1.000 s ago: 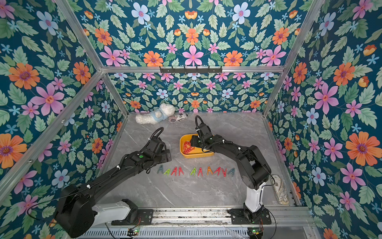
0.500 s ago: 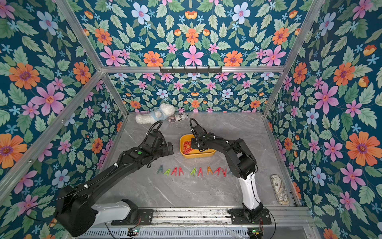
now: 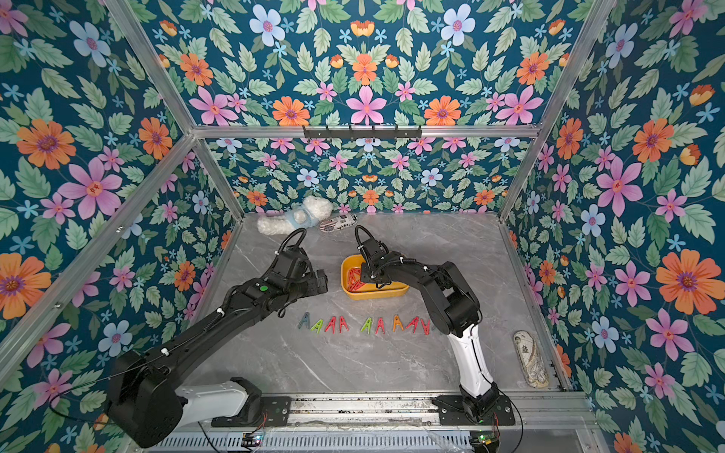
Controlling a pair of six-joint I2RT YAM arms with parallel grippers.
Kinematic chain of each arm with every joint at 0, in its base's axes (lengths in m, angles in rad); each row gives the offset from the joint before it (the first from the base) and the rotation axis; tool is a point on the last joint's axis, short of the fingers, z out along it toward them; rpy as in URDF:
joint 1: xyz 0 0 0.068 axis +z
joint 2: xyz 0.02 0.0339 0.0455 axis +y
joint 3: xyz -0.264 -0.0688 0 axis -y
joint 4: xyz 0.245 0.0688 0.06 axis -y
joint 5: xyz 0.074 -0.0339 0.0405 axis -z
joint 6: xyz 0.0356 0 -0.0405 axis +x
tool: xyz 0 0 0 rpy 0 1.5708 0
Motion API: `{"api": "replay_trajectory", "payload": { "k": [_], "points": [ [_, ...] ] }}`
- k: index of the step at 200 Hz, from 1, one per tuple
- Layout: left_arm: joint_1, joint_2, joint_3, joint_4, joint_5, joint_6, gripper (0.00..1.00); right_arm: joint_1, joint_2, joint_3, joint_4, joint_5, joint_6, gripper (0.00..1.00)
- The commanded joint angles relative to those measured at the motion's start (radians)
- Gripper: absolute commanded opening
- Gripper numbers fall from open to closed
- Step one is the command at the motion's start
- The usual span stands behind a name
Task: Take the clothespins out of the storage box
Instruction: Pick up the clothespin from the storage box.
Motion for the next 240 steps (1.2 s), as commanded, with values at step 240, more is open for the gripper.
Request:
{"api": "replay_trajectory", "payload": {
  "k": [240],
  "points": [
    [0.000,0.089,0.052,0.132,0.155,0.031,1.00,-0.049,-0.409,-0.265,-0.072,0.052,0.062,0.01]
  ]
}}
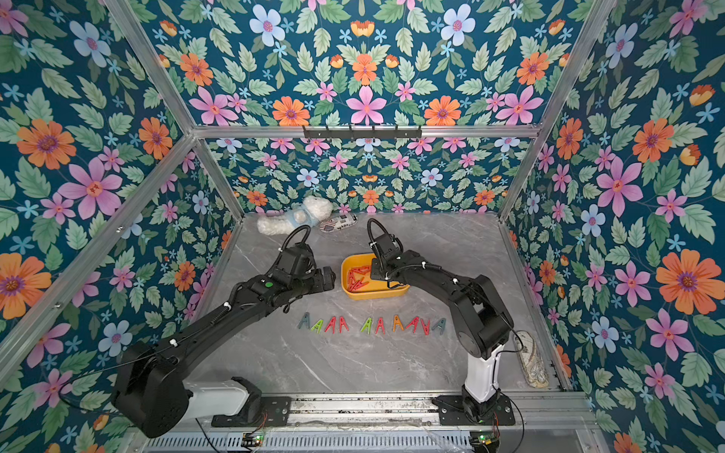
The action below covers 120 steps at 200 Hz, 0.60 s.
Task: Take the clothespins out of the storage box
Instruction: Pick up the clothespin from the storage box, then place the clothespin at the center of the board.
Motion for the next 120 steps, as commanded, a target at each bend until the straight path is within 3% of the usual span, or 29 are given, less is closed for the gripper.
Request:
{"api": "replay_trajectory", "payload": {
  "k": [1,63,120],
  "points": [
    [0.000,0.019,0.017,0.045,0.034,0.021,1.00,-0.019,-0.062,-0.059,-0.015,0.026,0.026,0.01],
    [-0.004,0.095,0.066,0.084,0.091,0.042,1.00,-0.110,-0.300,-0.328,-0.018,0.052,0.055,0.01],
    [-0.011,0.150,0.101,0.092,0.125,0.052,1.00,-0.161,-0.358,-0.506,0.011,0.065,0.059,0.02]
  ]
}}
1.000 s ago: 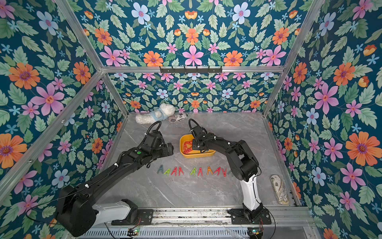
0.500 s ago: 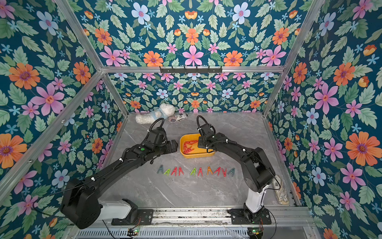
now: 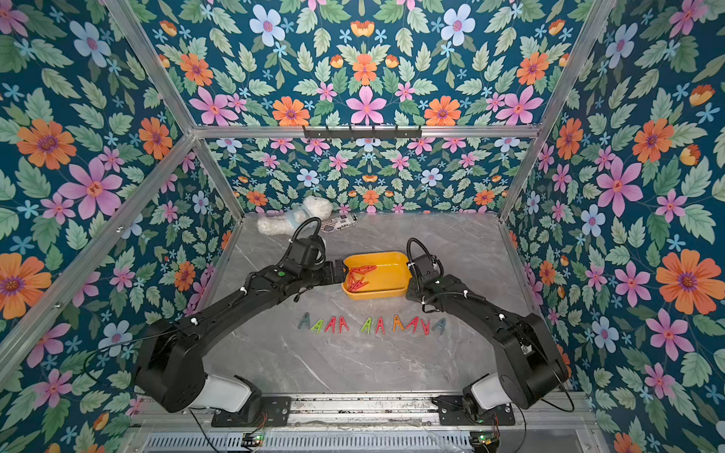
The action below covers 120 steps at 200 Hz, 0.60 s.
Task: Take the clothespins out of the storage box
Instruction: Place the clothespin at the center of the board.
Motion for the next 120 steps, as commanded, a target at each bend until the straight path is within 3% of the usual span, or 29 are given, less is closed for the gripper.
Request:
{"api": "replay_trajectory", "payload": {
  "k": [1,34,120],
  "points": [
    [-0.004,0.011,0.010,0.026,0.022,0.011,1.00,-0.022,-0.007,-0.051,0.025,0.020,0.018,0.02],
    [-0.010,0.025,0.010,0.028,0.030,0.008,1.00,-0.072,0.013,-0.116,0.080,0.009,0.006,0.02],
    [-0.016,0.021,0.002,0.026,0.018,-0.001,1.00,-0.114,0.098,-0.102,0.076,0.057,-0.019,0.03]
  ]
}}
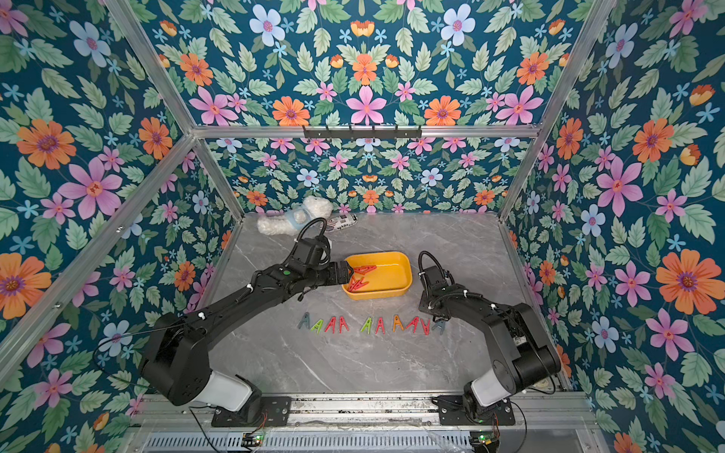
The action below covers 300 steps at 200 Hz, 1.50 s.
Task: Take the clothespins out of the storage box
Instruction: Place the clothespin at the center of the board, then pick up the clothespin from the storage box.
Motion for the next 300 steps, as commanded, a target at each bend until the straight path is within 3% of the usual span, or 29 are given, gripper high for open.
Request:
{"api": "replay_trajectory", "payload": {
  "k": [1,29,60,113,215,259,277,300],
  "points": [
    [0.000,-0.005,0.000,0.006,-0.007,-0.003,1.00,-0.011,0.004,-0.004,-0.011,0.026,-0.002,0.03],
    [-0.001,0.001,0.000,0.004,-0.010,-0.002,1.00,-0.015,0.017,-0.002,-0.007,0.018,-0.012,0.05],
    [-0.003,0.017,0.010,-0.004,-0.019,0.002,1.00,-0.015,0.000,0.005,-0.009,0.003,-0.013,0.19],
    [-0.009,0.064,0.052,-0.009,-0.027,0.018,0.99,-0.014,-0.093,0.043,-0.025,-0.039,-0.022,0.33],
    [-0.041,0.282,0.234,-0.047,-0.072,-0.019,0.68,-0.011,-0.221,0.126,0.058,-0.225,-0.028,0.63],
    [-0.051,0.399,0.330,-0.078,-0.100,-0.068,0.52,0.000,-0.223,0.147,0.093,-0.255,-0.024,0.83],
    [-0.060,0.440,0.364,-0.087,-0.103,-0.069,0.48,0.002,-0.225,0.148,0.101,-0.258,-0.022,0.99],
    [-0.075,0.485,0.414,-0.100,-0.129,-0.040,0.46,0.002,-0.224,0.147,0.104,-0.263,-0.027,0.99]
  ]
}}
